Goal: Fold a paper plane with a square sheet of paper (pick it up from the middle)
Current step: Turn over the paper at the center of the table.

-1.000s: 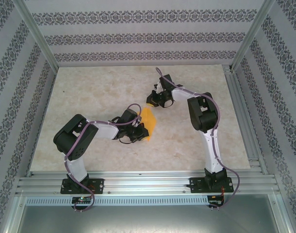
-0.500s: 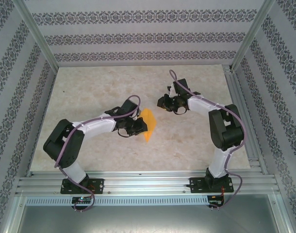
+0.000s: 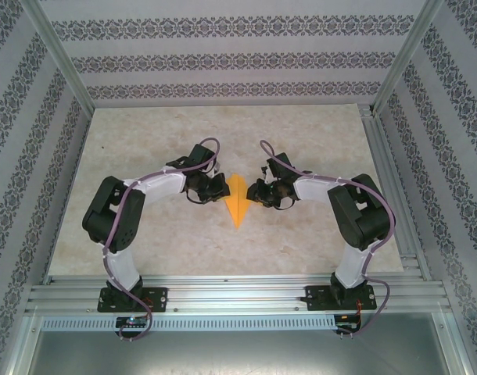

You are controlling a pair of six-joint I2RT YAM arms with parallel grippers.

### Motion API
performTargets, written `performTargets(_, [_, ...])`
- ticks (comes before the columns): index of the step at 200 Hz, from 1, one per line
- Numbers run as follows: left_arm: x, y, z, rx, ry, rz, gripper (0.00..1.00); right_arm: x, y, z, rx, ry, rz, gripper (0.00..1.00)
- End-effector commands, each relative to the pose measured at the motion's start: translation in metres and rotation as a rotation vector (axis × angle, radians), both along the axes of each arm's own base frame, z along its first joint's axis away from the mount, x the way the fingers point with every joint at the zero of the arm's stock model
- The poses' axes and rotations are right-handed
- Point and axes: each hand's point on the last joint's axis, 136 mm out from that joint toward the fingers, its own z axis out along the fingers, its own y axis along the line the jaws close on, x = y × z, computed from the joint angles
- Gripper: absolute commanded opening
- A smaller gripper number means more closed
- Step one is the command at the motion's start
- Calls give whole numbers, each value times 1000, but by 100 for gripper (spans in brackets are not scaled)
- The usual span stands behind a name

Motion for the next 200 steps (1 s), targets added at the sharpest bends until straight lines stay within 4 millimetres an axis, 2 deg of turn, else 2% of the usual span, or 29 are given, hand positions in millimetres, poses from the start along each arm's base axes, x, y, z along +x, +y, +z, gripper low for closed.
performTargets(1, [2, 0, -14, 33, 24, -20, 4, 6, -2, -6, -38, -16, -34, 29])
performTargets(45, [1, 6, -44, 100, 69, -15, 0, 4, -9, -7, -85, -21, -58, 31])
performTargets(77, [-5, 8, -57, 112, 100, -24, 0, 4, 3, -13, -56, -1, -33, 30])
performTargets(96, [-8, 10, -61, 116, 110, -27, 0, 6, 10, -8, -18, -13, -28, 28])
performTargets(139, [-16, 14, -60, 114, 111, -27, 0, 8, 20, -2, 43, -22, -33, 27])
performTargets(179, [-15, 11, -44, 74, 68, -26, 0, 9, 20, 0, 49, -25, -35, 28])
performTargets(200, [-14, 11, -36, 65, 47, -24, 0, 8, 8, 3, 1, -50, -62, 29])
